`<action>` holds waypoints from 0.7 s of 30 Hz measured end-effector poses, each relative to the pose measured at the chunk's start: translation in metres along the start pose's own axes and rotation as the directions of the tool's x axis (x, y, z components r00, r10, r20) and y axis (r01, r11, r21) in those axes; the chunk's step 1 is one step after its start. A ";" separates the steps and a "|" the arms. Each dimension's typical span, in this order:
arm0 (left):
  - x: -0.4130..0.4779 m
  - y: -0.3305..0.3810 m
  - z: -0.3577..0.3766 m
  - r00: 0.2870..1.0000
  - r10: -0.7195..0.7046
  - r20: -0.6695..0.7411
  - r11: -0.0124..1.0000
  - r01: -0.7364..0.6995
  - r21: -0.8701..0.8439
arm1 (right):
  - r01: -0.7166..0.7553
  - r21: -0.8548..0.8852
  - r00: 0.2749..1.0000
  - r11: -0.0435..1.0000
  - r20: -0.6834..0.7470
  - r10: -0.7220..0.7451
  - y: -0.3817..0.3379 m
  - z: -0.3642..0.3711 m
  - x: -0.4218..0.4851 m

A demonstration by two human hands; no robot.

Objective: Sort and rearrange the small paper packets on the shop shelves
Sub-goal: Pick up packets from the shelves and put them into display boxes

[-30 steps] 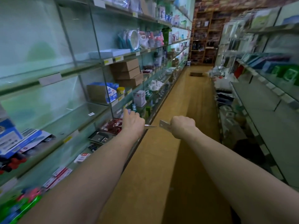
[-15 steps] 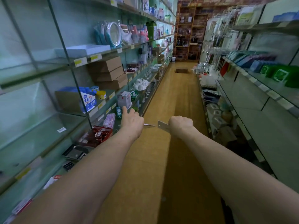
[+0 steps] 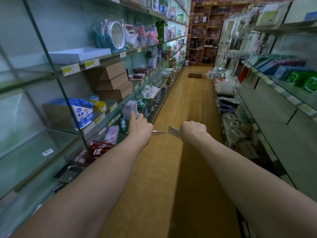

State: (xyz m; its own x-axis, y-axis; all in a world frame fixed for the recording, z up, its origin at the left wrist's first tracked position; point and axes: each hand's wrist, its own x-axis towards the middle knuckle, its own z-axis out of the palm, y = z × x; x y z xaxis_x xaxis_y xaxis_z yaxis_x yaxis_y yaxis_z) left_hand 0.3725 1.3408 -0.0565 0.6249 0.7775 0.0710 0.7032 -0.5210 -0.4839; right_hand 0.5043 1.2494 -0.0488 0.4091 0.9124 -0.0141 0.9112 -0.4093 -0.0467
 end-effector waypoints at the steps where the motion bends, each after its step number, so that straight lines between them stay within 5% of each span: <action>1: 0.008 0.002 -0.001 1.000 -0.005 -0.001 1.000 0.005 -0.001 | 0.011 0.000 1.000 1.000 -0.001 -0.011 0.004 -0.001 0.008; 21: 0.179 0.055 -0.045 0.971 -0.223 0.086 0.975 0.222 0.023 | 0.245 -0.077 0.968 0.967 -0.041 -0.248 0.116 -0.032 0.189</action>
State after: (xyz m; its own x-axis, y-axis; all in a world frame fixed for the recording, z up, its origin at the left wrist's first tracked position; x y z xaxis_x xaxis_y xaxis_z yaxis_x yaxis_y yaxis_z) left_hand 0.5387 1.4356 -0.0313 0.4207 0.9015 0.1016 0.8164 -0.3274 -0.4757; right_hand 0.6889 1.3743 -0.0245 0.1718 0.9844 0.0384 0.9845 -0.1729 0.0281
